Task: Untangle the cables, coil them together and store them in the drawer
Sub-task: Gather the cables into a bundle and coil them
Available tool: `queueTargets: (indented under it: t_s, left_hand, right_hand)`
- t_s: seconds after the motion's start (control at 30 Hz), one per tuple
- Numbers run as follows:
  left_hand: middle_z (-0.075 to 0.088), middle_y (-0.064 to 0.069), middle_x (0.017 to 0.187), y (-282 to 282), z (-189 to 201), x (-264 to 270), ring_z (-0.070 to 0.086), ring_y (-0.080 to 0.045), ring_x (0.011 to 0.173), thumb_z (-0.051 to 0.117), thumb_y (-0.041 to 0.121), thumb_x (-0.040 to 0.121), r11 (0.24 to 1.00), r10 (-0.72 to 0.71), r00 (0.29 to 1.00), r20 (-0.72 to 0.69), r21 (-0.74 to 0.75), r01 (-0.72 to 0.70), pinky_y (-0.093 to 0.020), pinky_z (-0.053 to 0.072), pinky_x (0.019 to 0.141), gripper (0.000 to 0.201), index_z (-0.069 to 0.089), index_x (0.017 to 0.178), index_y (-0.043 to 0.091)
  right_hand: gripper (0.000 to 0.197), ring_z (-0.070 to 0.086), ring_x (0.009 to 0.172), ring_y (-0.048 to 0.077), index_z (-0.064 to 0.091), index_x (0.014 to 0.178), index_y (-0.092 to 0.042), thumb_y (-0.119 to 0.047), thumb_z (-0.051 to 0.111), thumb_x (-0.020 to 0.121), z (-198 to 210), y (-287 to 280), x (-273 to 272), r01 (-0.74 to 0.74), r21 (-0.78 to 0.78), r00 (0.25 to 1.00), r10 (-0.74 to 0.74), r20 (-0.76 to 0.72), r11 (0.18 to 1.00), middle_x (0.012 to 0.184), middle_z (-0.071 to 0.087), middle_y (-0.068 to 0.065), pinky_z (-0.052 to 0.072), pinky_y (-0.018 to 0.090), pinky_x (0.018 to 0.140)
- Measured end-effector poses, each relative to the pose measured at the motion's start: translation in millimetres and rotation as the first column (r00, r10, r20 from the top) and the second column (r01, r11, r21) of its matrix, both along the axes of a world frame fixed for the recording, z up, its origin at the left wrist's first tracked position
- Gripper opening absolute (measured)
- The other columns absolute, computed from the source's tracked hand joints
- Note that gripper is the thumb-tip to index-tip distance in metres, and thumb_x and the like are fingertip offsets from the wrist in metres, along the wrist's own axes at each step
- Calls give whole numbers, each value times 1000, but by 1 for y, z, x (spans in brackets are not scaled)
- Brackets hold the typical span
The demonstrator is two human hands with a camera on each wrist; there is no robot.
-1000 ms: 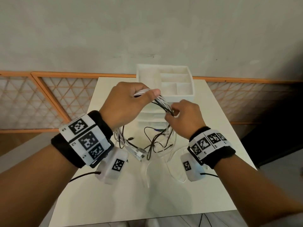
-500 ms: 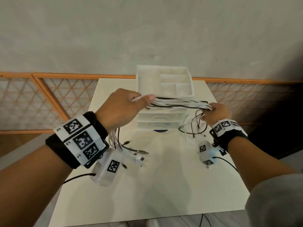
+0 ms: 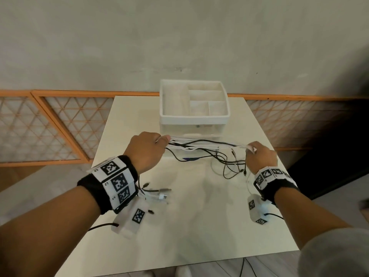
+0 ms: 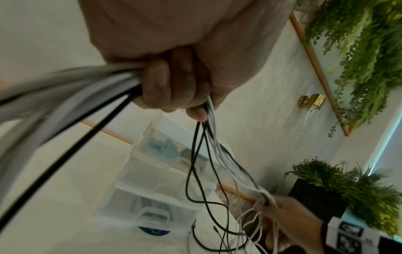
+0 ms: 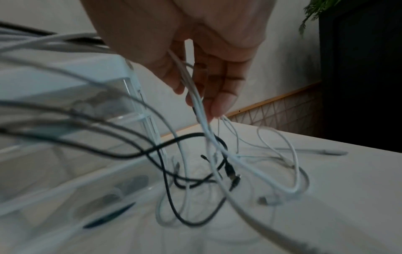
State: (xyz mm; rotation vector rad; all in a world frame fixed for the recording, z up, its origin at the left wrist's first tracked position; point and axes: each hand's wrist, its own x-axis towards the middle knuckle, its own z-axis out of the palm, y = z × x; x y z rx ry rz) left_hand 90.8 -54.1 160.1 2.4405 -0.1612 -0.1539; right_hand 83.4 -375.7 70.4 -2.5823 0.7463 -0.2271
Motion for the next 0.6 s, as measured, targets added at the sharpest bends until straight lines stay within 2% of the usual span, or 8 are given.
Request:
queueTargets:
  t_s: [0.07,0.1,0.17,0.23,0.33,0.43,0.53,0.6]
  left_hand:
    - [69,-17,87,3,-6,3,60,-36,84,37,45,103,999,40,999,11,14,-40,-37,39,72,59,65,86,-4]
    - [69,-16,86,4,-8,3,59,-36,84,37,46,102,998,60,998,19,10,-60,-37,38,71,59,65,86,-4]
    - [66,-11,76,5,-7,3,58,-35,80,40,45,102,994,105,993,51,-32,-103,-35,34,67,57,66,83,-2]
    - [61,1,66,4,-1,3,56,-27,72,43,44,101,983,153,984,90,-116,-142,-33,32,64,54,67,81,1]
    - [52,13,55,3,7,3,48,-9,58,46,42,101,968,171,975,145,-208,-139,-30,31,58,48,68,78,5]
    - [51,14,47,3,13,4,46,-4,53,47,42,101,973,112,980,164,-220,-74,-20,30,53,44,66,74,13]
    - [54,22,44,1,17,3,48,3,48,46,44,101,976,63,985,159,-215,-27,-12,30,48,40,59,67,28]
    - [53,26,43,-1,21,2,49,9,47,45,43,102,976,36,983,179,-219,4,-10,31,48,39,58,67,31]
  right_hand:
    - [22,59,92,38,65,110,-21,-15,51,94,15,1,-2,-4,42,985,-4,175,999,103,70,16,41,30,77]
    - [20,60,93,35,63,110,-20,-15,53,94,21,1,-3,-23,67,968,5,252,997,104,70,13,41,28,78]
    - [17,59,87,32,57,110,-20,-26,59,94,24,2,-7,-51,130,951,8,311,990,106,68,11,47,31,79]
    - [30,59,88,33,50,109,-20,-41,63,91,15,-1,-13,-46,149,975,12,223,988,106,66,13,50,38,79]
    - [44,61,97,36,46,107,-20,-53,67,85,-10,-10,-22,-50,118,995,60,-79,992,109,64,14,49,39,82]
    - [66,57,116,37,45,128,-22,-62,67,80,-30,-12,-28,-128,123,920,164,-355,984,125,62,16,45,39,94]
    - [88,54,124,34,37,142,-31,-70,70,71,-24,-7,-24,-232,86,885,247,-395,969,133,59,14,43,42,104]
    - [101,59,116,32,34,143,-39,-80,68,58,-5,0,-19,-285,54,881,284,-377,957,121,63,12,47,44,100]
